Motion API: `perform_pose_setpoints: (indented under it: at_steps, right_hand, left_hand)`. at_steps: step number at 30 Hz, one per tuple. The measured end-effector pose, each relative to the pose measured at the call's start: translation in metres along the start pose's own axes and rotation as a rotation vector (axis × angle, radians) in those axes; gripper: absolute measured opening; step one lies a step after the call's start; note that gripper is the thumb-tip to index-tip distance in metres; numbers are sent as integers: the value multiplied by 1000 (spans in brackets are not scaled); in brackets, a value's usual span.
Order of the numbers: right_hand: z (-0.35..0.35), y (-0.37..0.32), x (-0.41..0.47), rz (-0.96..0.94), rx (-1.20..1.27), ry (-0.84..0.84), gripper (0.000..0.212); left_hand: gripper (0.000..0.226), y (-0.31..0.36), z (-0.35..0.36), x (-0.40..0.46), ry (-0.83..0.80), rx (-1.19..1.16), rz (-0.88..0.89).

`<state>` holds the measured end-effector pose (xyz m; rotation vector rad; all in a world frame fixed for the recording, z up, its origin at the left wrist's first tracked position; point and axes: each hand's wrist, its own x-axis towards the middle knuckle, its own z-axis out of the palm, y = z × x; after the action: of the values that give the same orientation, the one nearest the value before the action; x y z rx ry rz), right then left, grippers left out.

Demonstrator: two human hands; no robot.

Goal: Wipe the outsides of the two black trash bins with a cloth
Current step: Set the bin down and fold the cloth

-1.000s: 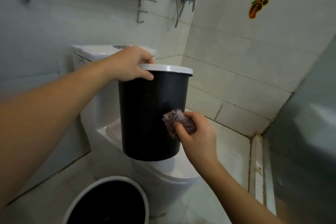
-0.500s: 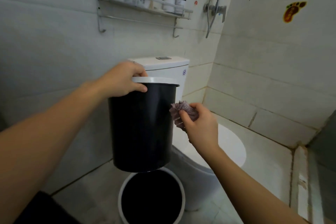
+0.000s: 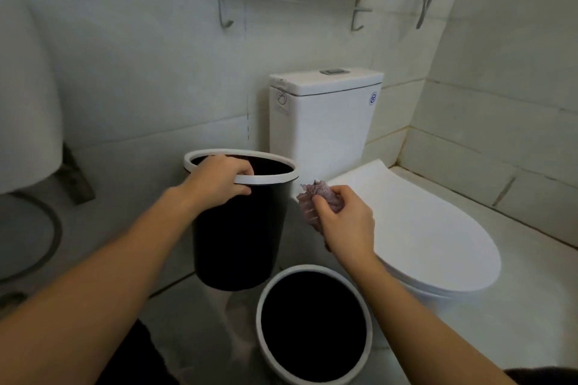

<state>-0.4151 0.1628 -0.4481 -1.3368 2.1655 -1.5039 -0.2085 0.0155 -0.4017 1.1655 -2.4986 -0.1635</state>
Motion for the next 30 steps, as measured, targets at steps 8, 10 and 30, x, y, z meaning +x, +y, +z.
perform_pose_setpoints:
  at_steps: [8,10,30]
  right_hand:
    - [41,41,2,103,37,-73,10]
    - [52,53,2,130,41,-97,13]
    - [98,107,11,302,30,-185,13]
  left_hand:
    - [19,-50,102,-18,-85,-39,-170]
    - [19,-57,129,-21,-80,-54,-191]
    - [21,-81,263,-35,-69,-26,-167]
